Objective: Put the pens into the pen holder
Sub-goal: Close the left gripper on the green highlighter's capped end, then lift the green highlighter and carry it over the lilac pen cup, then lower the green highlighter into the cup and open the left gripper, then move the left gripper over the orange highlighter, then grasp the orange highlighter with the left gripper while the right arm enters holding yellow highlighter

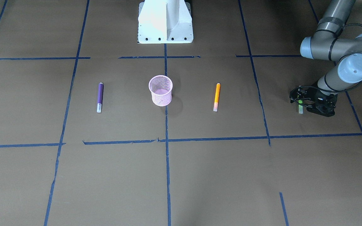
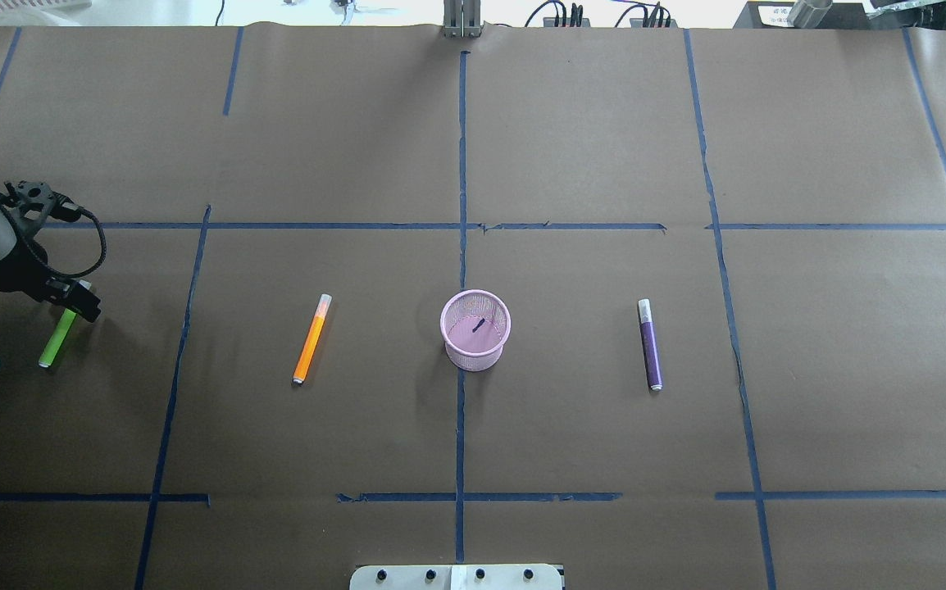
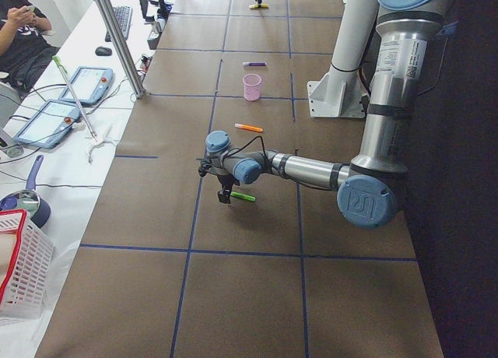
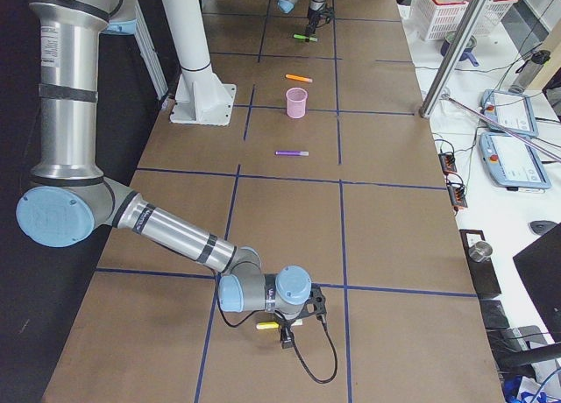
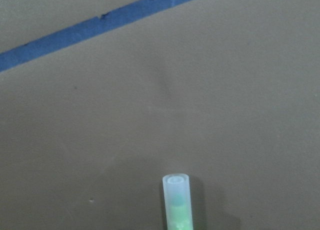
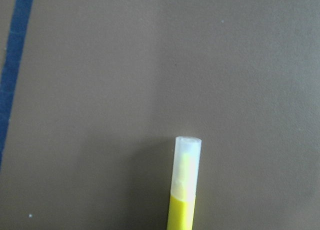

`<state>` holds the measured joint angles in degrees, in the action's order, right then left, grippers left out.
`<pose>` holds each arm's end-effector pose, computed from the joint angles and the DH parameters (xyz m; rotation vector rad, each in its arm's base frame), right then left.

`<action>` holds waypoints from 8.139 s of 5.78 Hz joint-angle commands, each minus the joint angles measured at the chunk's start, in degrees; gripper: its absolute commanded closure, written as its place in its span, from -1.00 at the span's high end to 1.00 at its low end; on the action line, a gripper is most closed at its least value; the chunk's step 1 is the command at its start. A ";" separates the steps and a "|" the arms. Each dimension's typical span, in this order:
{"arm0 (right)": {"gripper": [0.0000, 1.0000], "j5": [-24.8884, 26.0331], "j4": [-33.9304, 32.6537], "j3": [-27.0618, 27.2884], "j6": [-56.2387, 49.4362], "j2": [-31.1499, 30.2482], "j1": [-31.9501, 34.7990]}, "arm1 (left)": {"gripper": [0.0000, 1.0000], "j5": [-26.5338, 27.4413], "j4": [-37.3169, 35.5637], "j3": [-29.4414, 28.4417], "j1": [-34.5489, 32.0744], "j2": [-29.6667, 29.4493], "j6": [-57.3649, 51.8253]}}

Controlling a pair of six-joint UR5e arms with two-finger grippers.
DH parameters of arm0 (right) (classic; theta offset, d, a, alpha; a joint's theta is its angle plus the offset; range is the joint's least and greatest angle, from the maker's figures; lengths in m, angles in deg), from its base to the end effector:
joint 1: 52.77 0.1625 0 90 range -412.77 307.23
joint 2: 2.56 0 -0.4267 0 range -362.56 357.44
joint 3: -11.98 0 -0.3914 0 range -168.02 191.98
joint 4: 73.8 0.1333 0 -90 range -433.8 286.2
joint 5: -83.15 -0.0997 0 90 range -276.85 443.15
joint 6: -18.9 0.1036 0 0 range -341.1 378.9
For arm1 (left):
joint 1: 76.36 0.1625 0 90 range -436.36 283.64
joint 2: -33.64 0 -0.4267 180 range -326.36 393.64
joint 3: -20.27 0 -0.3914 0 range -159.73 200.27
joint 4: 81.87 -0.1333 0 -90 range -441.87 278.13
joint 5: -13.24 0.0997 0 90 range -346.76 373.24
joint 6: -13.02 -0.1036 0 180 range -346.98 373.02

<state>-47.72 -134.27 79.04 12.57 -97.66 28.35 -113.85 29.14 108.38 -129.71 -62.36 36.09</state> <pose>0.0016 -0.4144 0.8472 0.0090 -0.7158 -0.2633 0.2777 -0.4918 0.5913 0.0500 0.7667 0.3672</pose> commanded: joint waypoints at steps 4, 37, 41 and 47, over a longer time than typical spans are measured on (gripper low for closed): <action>1.00 0.00 0.00 0.00 0.00 0.00 0.00 | -0.57 -0.09 0.00 0.67 -0.08 0.03 -0.05; 1.00 -0.09 0.09 0.53 1.23 0.44 0.00 | 1.00 4.84 4.02 8.93 8.93 -28.98 27.64; 1.00 -0.09 0.09 0.44 1.14 0.44 0.00 | 1.00 -4.48 -11.03 9.54 7.82 -24.76 18.04; -0.30 0.00 -0.09 -0.09 1.14 0.35 0.00 | 1.00 -1.40 -17.23 9.02 10.64 -25.02 14.63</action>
<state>-47.77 -134.35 79.02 13.72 -97.30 28.35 -115.27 12.15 117.40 -119.03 -87.33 50.74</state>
